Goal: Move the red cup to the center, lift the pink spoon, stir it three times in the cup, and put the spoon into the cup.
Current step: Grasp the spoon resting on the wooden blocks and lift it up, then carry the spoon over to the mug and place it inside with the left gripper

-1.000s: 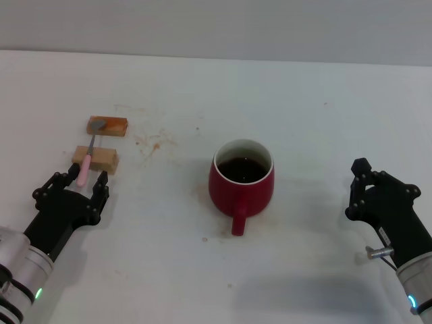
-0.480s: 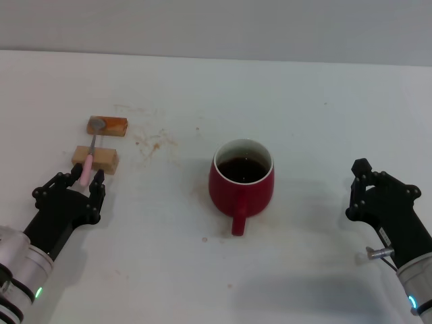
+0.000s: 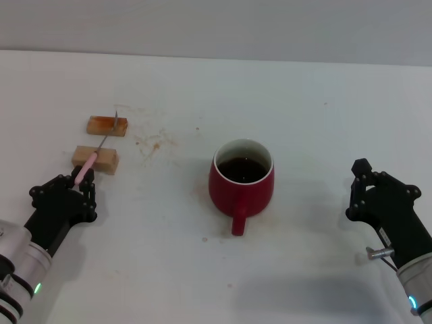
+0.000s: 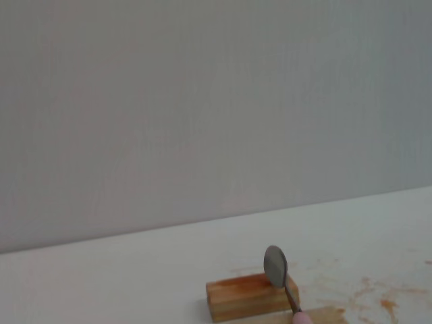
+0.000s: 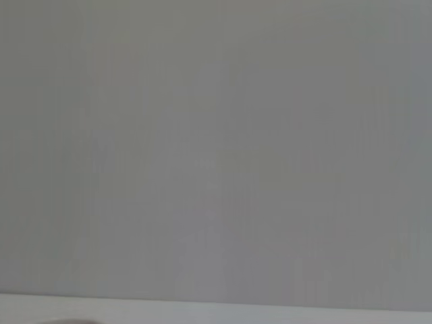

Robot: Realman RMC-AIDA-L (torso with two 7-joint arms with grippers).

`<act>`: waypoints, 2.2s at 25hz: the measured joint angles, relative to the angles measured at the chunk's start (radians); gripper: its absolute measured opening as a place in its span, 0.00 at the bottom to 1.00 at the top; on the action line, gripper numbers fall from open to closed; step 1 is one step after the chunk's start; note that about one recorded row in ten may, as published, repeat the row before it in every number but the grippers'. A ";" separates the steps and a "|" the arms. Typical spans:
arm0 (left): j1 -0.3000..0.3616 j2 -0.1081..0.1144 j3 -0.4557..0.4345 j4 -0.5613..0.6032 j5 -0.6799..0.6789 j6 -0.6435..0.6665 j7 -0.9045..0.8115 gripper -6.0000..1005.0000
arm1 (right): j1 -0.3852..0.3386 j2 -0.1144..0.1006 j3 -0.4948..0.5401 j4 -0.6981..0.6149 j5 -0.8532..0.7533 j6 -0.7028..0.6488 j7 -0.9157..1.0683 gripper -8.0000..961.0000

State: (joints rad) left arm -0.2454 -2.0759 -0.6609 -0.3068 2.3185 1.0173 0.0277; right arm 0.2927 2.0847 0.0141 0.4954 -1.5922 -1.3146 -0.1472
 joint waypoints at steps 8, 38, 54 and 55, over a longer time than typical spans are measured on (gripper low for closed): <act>0.006 0.000 0.006 -0.015 0.005 0.040 0.027 0.15 | -0.007 0.000 0.000 0.000 0.000 0.000 0.000 0.01; 0.055 0.362 -0.257 -0.890 0.355 -0.597 -0.054 0.17 | -0.017 -0.003 0.001 0.014 0.001 -0.060 -0.006 0.01; -0.114 0.105 -0.945 -1.401 0.059 -1.921 0.835 0.18 | -0.031 -0.004 0.012 0.006 0.009 -0.079 -0.003 0.01; -0.114 0.105 -0.945 -1.401 0.059 -1.921 0.835 0.18 | -0.030 -0.004 0.014 0.005 0.010 -0.083 -0.003 0.01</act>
State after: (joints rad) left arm -0.3597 -1.9713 -1.6058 -1.7083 2.3777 -0.9035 0.8627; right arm 0.2623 2.0803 0.0281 0.5005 -1.5820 -1.3971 -0.1504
